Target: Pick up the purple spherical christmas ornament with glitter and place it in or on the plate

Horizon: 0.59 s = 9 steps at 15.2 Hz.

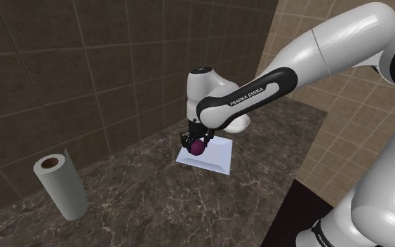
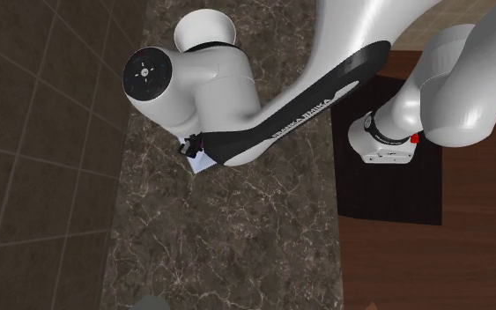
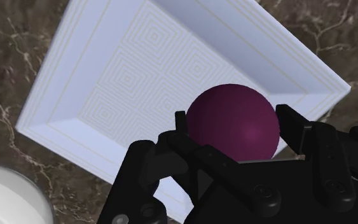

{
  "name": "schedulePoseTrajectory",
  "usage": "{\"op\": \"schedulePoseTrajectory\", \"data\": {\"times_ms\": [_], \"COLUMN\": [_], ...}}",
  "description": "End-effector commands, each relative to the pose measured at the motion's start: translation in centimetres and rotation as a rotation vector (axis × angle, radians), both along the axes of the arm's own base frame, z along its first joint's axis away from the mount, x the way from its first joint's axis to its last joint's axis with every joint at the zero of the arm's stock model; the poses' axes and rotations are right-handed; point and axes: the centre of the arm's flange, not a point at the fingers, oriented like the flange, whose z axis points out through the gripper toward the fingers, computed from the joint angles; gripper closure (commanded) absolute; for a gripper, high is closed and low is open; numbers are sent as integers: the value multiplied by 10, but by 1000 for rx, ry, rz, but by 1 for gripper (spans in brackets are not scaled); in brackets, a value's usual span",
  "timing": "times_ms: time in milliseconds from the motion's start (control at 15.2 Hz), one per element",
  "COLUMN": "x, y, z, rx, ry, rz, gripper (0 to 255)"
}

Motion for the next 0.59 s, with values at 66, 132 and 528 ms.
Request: {"op": "schedulePoseTrajectory", "data": {"times_ms": [66, 132, 528], "x": [0, -1, 0], "y": [0, 0, 0], "z": [-1, -1, 4], "rx": [-1, -1, -1], "ry": [2, 2, 2], "rz": [0, 0, 0], "gripper": [255, 255, 255]}}
